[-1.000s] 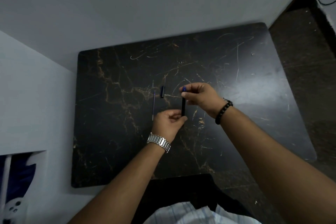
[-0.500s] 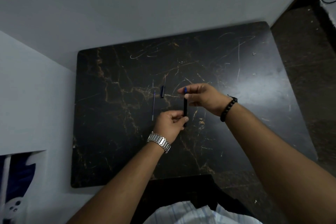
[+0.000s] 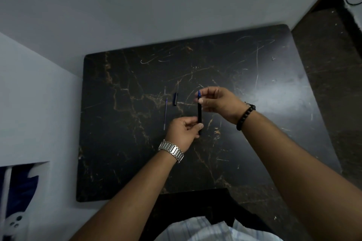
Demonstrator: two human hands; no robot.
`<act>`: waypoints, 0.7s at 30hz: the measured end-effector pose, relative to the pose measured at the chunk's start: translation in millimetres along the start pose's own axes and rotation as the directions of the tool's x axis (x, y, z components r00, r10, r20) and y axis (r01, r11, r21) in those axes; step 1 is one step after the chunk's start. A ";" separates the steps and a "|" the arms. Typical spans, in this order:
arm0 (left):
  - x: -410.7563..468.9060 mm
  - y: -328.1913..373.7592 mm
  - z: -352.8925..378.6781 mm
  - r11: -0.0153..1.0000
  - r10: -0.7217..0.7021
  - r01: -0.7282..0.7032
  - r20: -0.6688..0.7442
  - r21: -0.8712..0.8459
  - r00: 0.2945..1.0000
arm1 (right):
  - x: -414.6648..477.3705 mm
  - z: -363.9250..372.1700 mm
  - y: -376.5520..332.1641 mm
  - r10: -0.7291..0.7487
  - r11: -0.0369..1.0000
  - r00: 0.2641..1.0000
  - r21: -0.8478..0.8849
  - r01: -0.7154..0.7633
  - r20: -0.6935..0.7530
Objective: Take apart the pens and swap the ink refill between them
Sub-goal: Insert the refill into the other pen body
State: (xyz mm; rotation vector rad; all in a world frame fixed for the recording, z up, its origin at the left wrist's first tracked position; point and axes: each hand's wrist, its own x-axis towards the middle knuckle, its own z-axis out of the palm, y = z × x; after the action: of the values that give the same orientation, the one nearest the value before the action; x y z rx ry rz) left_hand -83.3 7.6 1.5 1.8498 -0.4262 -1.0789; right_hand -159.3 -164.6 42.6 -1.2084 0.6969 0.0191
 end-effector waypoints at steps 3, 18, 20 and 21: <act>-1.3 0.6 -0.2 1.000 -0.007 0.007 0.006 -0.007 1.000 | -1.5 -2.7 1.2 0.035 0.999 0.998 -0.032 -0.033 0.056; -9.1 0.8 0.5 1.000 0.007 -0.007 0.035 -0.005 0.999 | -9.3 -0.9 9.3 0.018 1.000 1.000 -0.003 -0.018 0.012; -8.9 0.1 0.7 1.000 0.002 -0.002 0.038 -0.003 0.999 | -9.8 -0.3 9.7 0.010 1.000 1.000 0.011 -0.010 0.021; -9.2 -0.5 0.9 1.000 -0.002 0.002 0.036 -0.004 0.999 | -9.9 0.2 9.9 0.003 1.000 1.000 0.017 -0.003 0.014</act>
State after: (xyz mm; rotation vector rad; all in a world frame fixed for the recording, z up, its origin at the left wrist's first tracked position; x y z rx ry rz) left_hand -89.2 13.4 5.5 1.8297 -0.4431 -1.1152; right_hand -170.7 -157.3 39.2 -1.1903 0.6853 0.0239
